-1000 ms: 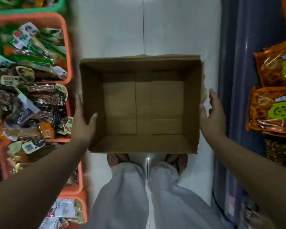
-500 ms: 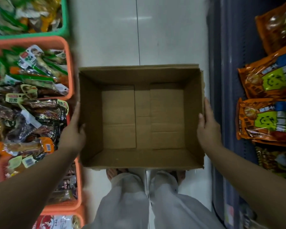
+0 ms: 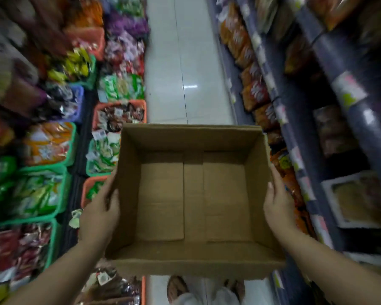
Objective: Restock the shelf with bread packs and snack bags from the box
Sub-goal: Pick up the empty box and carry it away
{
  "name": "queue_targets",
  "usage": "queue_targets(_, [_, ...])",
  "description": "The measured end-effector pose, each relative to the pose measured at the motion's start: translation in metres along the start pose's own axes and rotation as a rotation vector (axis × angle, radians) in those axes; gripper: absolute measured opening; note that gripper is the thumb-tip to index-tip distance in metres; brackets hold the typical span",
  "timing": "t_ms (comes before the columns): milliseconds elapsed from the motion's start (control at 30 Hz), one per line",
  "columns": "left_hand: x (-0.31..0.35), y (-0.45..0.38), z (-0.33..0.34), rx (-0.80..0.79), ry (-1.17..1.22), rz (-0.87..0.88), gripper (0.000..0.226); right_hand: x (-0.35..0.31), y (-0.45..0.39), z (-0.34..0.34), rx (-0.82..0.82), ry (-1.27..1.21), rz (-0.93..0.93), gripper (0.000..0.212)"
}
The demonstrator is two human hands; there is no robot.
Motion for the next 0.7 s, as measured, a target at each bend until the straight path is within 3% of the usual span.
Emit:
queue_targets(167, [0.056,0.012,-0.155,0.138,0.147,0.057,0.046,-0.143,0.016,-0.073,-0.063,-0.115,-0.116,0.065])
queue_targets(300, [0.082,0.023,-0.238,0.183,0.232,0.104,0.048,-0.231,0.032,-0.126,-0.029,-0.229,-0.213,0.059])
queue_targets(500, [0.097,0.033,-0.306,0.134,0.319,0.148,0.058,-0.318,0.057,-0.168,-0.021,-0.37,-0.206,0.05])
queue_targets(700, [0.084,0.022,-0.321,0.113,0.351,0.138,0.049,-0.331,0.062,-0.168,-0.039,-0.378,-0.109,0.047])
Point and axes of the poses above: each hand's wrist, its own y-axis away from the middle knuckle, its own z-axis out of the palm, x = y × z, the point moved 9 cm from there along -y, towards the middle knuckle, and after that the axes turned 7 degrees about -y, right-handed, at the moved point
